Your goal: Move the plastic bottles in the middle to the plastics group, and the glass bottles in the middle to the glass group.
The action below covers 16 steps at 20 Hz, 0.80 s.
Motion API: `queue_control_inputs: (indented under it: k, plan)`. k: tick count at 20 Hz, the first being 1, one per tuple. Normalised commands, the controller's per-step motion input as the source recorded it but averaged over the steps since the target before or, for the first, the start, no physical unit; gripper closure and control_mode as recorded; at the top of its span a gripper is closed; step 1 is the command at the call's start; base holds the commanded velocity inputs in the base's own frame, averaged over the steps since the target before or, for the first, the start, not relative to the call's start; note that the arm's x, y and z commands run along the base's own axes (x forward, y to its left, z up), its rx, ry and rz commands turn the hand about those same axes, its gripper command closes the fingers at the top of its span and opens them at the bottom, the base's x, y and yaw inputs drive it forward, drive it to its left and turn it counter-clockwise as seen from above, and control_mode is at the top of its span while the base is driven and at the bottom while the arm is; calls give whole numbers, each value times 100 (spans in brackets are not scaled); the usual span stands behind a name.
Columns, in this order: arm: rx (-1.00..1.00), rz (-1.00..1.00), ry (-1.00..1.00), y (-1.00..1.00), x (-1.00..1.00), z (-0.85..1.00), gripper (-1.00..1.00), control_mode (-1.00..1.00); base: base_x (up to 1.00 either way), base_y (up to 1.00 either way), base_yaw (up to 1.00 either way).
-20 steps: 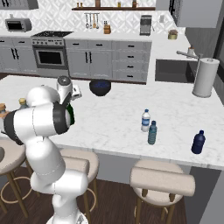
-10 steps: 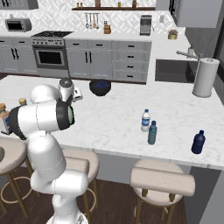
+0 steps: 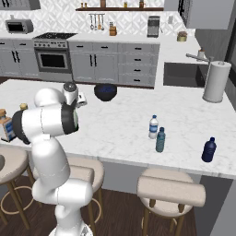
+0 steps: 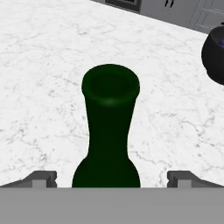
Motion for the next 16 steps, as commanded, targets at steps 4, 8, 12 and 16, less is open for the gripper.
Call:
queue_control_inputs:
  k: [4, 8, 12, 16]
  plan:
    - [0, 0, 6, 10, 6, 0, -100, -100, 0, 0, 0]
    - [0, 0, 1, 6, 4, 0, -100, -100, 0, 0, 0]
    - [0, 0, 0, 0, 6, -2, -100, -100, 0, 0, 0]
    - [0, 0, 0, 0, 0, -16, -100, -100, 0, 0, 0]
